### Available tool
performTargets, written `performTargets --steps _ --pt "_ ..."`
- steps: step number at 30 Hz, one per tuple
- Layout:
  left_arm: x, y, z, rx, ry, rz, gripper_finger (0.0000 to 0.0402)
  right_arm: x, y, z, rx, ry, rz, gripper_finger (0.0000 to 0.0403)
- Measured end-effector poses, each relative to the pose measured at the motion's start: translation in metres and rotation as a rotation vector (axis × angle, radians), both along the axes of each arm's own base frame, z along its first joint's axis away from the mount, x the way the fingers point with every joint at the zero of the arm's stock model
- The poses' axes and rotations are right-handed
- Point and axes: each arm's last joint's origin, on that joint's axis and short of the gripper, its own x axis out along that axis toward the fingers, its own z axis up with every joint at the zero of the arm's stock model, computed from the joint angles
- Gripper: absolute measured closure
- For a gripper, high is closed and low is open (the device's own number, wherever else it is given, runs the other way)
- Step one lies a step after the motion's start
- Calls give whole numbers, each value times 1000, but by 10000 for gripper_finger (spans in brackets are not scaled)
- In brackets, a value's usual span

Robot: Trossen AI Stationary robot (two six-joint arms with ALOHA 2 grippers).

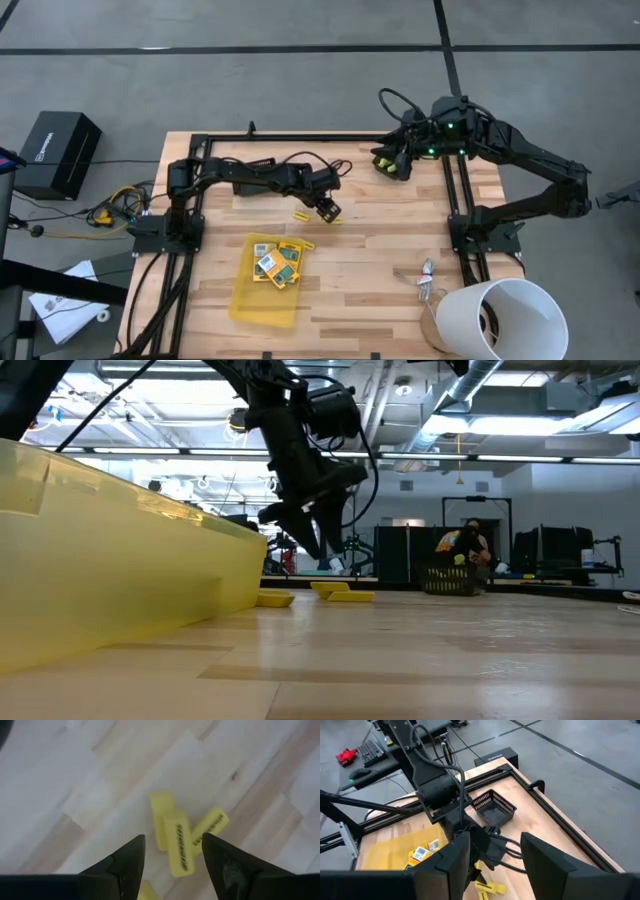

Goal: Pick & Place School Supplies
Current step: Put the yellow eraser into the left black bin

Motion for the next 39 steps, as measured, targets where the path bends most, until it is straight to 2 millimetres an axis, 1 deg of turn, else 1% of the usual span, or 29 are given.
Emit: performTargets --steps 4,8,13,17,21,25,28,30,33,36,39 --pt "1 -3 0 17 -5 14 210 -5 -7 2 20 -15 4 236" --pt "1 -4 0 25 -6 17 210 -13 -15 7 54 -34 -17 237" --pt "2 -3 1 65 -9 33 210 -23 -22 23 48 -81 -62 239" --pt "3 -7 1 74 -14 26 210 -31 -24 35 33 -111 -87 237" --pt "6 -13 2 82 -33 12 208 -33 -25 38 32 -117 -98 239" --pt "7 -18 2 53 -48 -4 184 -33 -25 38 57 -116 -106 243" --pt "8 -25 2 36 -53 1 161 -34 -25 37 63 -106 -106 246" --pt "8 -30 2 36 -44 3 152 -33 -24 37 64 -104 -100 247" --pt "8 -36 -4 58 -13 3 150 -32 -21 36 68 -103 -87 249" --pt "9 -36 -14 44 14 -1 154 -31 -19 36 75 -104 -79 250" --pt "10 -37 -27 27 57 -5 156 -29 -18 36 78 -99 -71 250"
